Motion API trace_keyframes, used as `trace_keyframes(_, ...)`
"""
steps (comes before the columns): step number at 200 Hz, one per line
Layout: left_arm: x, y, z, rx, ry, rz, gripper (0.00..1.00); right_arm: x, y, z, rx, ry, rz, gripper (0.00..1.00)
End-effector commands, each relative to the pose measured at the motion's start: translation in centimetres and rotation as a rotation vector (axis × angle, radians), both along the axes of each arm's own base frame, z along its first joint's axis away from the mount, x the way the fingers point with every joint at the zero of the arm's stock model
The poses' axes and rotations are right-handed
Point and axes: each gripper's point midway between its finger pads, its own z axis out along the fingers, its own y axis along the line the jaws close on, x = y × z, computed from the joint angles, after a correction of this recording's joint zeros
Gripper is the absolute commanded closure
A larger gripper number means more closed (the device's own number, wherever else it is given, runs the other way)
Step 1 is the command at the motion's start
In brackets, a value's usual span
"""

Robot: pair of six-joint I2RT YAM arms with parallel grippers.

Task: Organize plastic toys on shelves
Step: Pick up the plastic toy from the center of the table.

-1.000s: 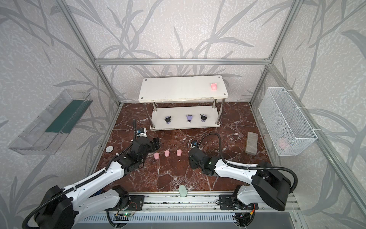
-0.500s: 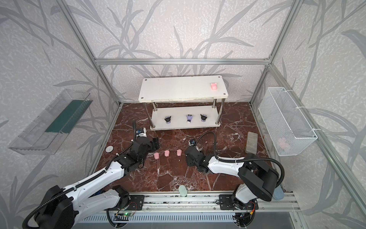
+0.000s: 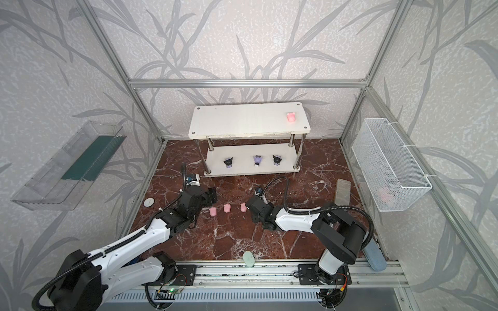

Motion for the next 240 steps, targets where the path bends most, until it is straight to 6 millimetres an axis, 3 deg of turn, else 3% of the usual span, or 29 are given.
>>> trace_keyframes(1,0.0,0.4,-0.7,0.004,0.011,0.020,0.17,0.3,-0.1,0.0,-0.024,-0.008,-0.020,0.44)
trace_keyframes(92,0.0,0.4,-1.1,-0.001,0.017,0.020,0.17,0.3,-0.9,-1.1,-0.042,0.013,-0.060,0.60)
trace_keyframes(180,0.0,0.5,-1.2,-0.007,0.018,0.021,0.17,0.1,-1.7,0.0,-0.046,-0.011,-0.057,0.70)
trace_keyframes(207,-0.1,0.5,-1.2,-0.005,0.020,0.022,0.18,-0.2,-2.1,1.8,-0.027,-0.021,-0.056,0.72)
trace_keyframes(240,-0.1,0.6,-1.2,-0.006,0.018,0.024,0.17,-0.6,-3.0,7.0,-0.025,-0.084,0.008,0.72)
